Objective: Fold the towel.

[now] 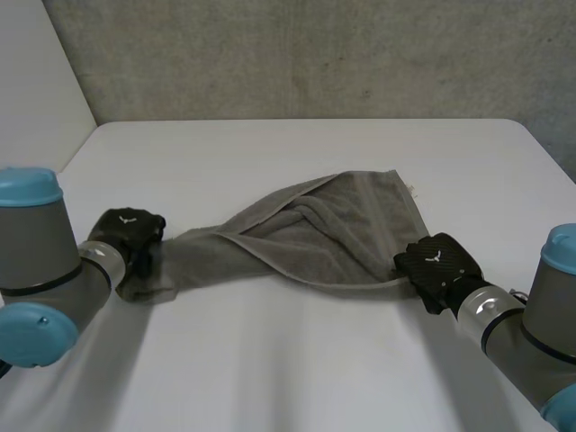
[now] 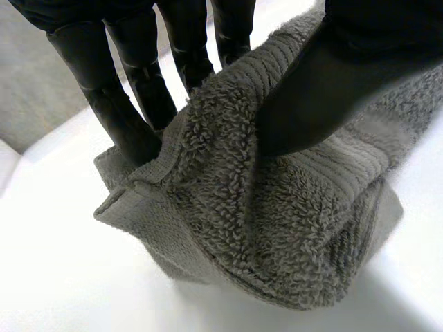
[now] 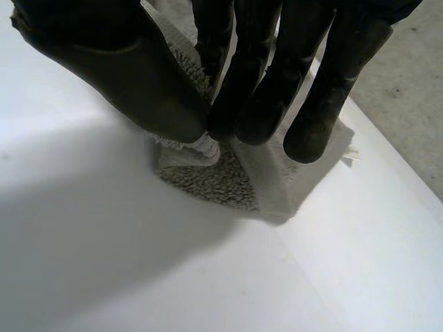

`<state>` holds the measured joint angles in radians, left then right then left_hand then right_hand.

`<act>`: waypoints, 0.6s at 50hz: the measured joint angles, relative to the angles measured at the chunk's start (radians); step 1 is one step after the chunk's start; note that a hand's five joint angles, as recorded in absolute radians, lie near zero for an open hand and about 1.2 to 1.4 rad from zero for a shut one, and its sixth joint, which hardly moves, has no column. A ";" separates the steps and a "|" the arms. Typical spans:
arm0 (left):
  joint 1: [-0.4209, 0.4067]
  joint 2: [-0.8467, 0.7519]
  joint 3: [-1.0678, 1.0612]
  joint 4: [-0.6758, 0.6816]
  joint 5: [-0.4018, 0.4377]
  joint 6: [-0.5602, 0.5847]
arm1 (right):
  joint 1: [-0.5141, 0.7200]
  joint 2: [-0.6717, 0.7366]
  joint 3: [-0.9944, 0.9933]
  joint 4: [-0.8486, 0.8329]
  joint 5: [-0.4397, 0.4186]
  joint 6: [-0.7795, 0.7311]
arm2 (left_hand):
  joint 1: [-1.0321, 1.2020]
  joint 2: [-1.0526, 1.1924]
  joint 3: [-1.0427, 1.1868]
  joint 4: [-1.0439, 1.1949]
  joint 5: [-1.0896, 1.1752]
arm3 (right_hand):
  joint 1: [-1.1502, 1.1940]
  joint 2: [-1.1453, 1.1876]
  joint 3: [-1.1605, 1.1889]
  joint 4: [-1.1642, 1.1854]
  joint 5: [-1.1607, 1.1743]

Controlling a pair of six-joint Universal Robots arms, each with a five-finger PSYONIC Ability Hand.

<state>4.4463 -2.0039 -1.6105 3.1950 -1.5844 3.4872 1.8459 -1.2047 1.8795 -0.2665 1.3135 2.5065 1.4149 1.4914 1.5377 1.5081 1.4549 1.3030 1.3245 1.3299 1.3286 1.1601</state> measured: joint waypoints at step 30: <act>-0.049 0.531 0.188 0.024 -0.018 -0.055 | -0.084 -0.502 -0.640 0.565 -0.054 0.203 | 0.000 0.000 0.006 0.008 0.004 | 0.003 0.000 0.000 0.000 0.000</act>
<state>4.3976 -1.4731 -1.4229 3.2187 -1.6022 3.4320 1.7616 -1.7068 1.2398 0.2986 1.2599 2.7097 1.4149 1.4914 1.5437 1.5164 1.4592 1.3063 1.3246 1.3304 1.3286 1.1602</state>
